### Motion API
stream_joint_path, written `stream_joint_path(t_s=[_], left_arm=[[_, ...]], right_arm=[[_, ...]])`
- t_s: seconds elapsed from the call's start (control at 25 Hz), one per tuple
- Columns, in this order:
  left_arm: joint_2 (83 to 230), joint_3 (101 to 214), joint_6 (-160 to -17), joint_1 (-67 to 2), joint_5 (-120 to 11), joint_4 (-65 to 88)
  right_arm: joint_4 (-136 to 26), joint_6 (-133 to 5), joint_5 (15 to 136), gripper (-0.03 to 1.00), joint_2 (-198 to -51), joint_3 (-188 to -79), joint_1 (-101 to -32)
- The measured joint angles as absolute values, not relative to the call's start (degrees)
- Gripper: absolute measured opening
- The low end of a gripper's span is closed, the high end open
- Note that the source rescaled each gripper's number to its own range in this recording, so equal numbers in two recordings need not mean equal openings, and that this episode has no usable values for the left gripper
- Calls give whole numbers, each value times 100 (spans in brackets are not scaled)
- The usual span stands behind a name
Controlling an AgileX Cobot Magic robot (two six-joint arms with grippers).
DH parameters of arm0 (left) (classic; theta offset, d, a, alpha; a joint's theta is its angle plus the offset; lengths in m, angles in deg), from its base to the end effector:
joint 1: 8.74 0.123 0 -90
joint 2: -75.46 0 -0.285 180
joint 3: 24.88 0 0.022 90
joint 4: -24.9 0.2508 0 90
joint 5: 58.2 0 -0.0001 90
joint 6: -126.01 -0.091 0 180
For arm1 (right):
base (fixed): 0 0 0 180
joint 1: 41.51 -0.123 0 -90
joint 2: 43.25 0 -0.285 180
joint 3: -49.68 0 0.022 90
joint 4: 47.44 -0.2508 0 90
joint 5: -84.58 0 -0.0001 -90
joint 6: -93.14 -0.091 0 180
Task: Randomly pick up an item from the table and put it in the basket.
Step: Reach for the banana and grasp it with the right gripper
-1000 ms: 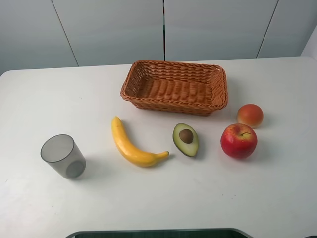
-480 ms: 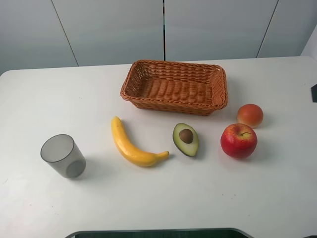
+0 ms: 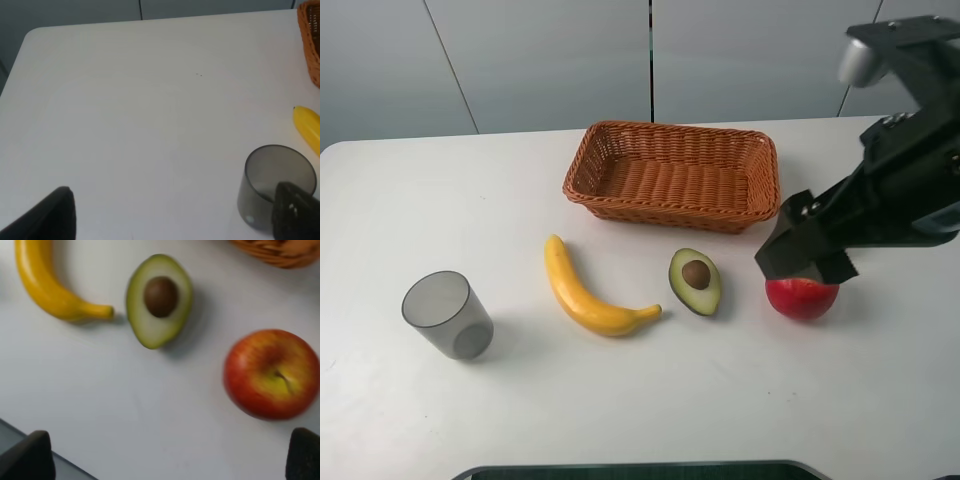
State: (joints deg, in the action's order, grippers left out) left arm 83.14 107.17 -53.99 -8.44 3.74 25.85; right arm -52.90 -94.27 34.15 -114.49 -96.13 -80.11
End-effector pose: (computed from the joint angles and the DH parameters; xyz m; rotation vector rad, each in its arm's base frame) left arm -0.0072 0.0013 0.2786 -0.0065 2.0519 0.0231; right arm 0.1468 0.1257 0.2646 -0.6838 2.6815 0.3413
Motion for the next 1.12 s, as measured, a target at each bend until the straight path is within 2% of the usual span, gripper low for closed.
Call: stream_joint_path(t_s=[0.4, 0.6, 1.12], left_arm=[[8314, 10717, -5399, -844, 374, 2585], [8314, 10717, -5399, -844, 374, 2585], [8314, 10717, -5399, -844, 374, 2585]], right_arm=[[-5294, -9289, 4194, 100, -12132, -9613, -8906], [-5281, -8686, 4760, 100, -12523, -9741, -9369], [-5257, -7658, 4899, 100, -14936, -11616, -9895]])
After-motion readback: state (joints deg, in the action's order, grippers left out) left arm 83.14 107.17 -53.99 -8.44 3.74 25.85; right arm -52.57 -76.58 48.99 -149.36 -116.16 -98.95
